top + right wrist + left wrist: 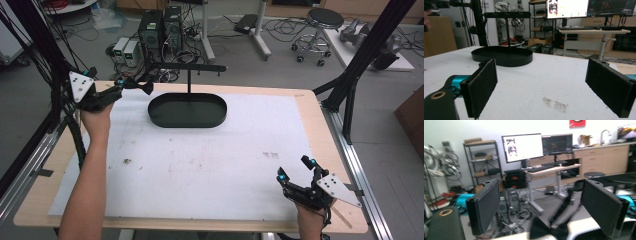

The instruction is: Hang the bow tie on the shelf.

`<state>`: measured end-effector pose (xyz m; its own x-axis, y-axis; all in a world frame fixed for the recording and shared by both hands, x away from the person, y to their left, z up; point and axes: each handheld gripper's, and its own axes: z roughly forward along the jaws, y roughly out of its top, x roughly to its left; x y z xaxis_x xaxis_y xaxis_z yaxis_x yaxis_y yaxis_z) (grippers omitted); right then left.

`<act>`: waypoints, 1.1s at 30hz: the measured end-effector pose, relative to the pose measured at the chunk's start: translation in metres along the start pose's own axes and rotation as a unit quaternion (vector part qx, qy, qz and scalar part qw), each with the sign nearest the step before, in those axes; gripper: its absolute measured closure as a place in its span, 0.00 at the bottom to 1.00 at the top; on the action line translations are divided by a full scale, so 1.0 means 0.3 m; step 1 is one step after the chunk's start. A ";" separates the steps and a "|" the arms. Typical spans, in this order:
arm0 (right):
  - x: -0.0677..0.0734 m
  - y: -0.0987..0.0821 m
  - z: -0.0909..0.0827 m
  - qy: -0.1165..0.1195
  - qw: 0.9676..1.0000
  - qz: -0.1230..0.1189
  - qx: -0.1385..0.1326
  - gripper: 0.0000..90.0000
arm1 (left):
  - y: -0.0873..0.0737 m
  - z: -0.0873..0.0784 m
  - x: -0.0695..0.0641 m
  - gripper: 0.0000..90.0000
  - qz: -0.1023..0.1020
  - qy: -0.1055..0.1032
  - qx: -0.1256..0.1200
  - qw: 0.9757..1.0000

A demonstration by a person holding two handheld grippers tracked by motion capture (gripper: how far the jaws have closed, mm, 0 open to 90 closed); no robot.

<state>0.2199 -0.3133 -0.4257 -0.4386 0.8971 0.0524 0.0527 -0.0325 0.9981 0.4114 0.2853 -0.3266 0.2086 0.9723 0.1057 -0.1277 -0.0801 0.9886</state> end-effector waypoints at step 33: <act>-0.066 0.035 -0.055 -0.062 0.998 -0.006 -0.033 0.11 | -0.125 -0.681 0.005 0.17 -0.027 0.046 -0.024 0.998</act>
<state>0.2144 -0.3387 -0.4157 -0.3246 0.9450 0.0401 -0.0129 -0.0468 0.9988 0.2184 0.3347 -0.3854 0.1261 0.9912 0.0401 -0.1665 -0.0188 0.9859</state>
